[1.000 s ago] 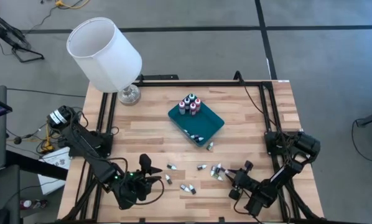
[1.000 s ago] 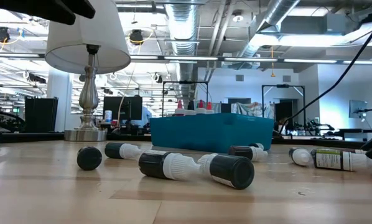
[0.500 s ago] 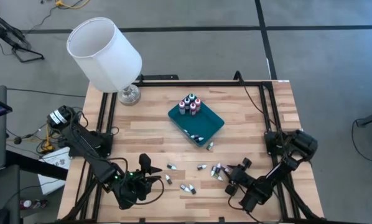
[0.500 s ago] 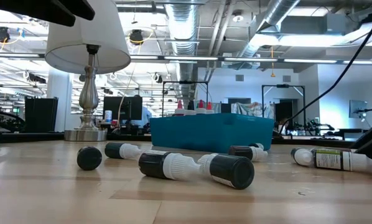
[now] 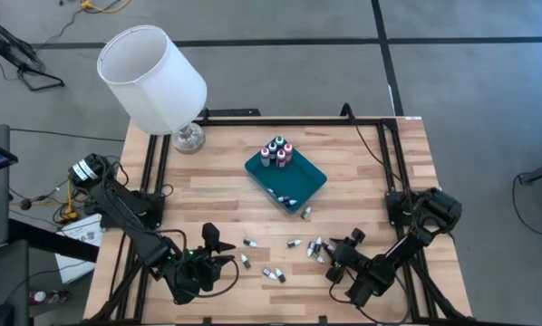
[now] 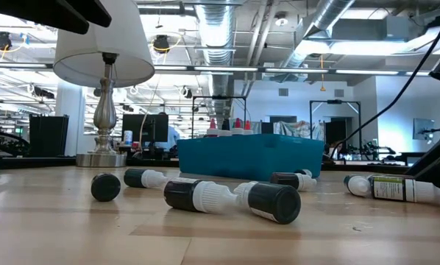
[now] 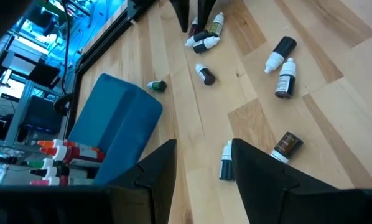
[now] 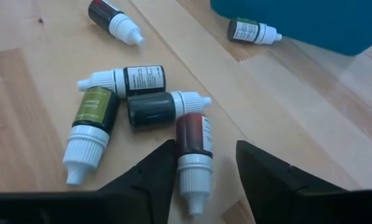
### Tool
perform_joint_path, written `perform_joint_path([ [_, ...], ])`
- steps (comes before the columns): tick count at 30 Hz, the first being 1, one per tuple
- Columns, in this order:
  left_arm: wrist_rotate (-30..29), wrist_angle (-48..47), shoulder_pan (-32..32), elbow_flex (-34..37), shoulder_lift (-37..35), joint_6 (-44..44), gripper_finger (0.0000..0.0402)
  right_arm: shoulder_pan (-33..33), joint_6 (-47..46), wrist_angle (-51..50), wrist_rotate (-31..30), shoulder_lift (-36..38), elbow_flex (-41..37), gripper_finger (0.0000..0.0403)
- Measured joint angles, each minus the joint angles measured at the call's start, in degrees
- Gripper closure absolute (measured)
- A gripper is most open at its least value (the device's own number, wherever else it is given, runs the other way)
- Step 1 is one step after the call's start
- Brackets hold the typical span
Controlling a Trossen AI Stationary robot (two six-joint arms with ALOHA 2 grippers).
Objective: Pick & Place food coloring
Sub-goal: Put the small red food coloring bottle into the blue bin
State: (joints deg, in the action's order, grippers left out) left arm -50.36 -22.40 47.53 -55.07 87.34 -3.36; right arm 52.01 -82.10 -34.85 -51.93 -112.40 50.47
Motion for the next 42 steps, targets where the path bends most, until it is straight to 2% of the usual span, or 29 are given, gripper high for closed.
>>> perform_joint_path([
  [8, 0.0, -0.2, 0.0, 0.0, 0.0, -1.0, 0.0253, -0.1, 1.8, 0.4, 0.5, -0.1, 0.0, 0.0293],
  [17, 0.0, -0.2, 0.0, 0.0, 0.0, -1.5, 0.0253, -0.1, 5.7, 1.4, 0.4, -0.1, -0.1, 0.0325],
  [42, 0.0, -0.2, 0.0, 0.0, 0.0, -2.4, 0.0253, -0.1, 9.2, -0.1, -0.3, 0.3, -0.1, 0.033],
])
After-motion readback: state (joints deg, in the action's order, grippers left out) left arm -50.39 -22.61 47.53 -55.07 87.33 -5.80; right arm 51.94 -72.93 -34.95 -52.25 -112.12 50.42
